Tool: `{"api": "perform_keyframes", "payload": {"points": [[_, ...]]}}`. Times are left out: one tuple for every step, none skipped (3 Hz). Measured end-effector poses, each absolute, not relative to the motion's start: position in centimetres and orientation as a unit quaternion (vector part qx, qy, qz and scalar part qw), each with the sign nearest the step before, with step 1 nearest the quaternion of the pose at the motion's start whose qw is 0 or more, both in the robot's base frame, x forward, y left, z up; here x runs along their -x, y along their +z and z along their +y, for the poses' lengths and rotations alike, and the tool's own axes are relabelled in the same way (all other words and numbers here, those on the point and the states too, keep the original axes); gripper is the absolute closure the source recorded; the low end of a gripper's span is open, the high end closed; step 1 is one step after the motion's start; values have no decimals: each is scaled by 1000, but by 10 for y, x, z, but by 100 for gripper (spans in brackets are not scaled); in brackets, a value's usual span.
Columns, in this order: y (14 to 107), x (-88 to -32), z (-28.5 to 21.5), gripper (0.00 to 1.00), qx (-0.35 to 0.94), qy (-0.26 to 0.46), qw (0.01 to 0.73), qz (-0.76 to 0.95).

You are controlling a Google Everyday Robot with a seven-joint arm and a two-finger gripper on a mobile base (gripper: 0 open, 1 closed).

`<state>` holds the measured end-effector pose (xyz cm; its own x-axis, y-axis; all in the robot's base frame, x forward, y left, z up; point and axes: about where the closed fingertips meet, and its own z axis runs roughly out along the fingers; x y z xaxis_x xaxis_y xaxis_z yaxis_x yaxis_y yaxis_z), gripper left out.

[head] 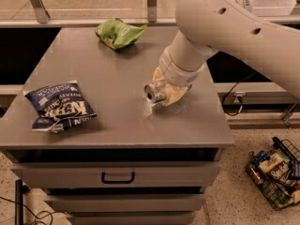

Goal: Knock redbull can over

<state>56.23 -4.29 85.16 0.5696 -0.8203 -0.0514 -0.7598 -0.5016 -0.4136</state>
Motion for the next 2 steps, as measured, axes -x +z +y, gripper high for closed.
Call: {"api": "perform_keyframes", "payload": {"points": [[852,-562,-43,59,863,-76,199,457],[853,-561,-42,35,864,-77,199,457]]}}
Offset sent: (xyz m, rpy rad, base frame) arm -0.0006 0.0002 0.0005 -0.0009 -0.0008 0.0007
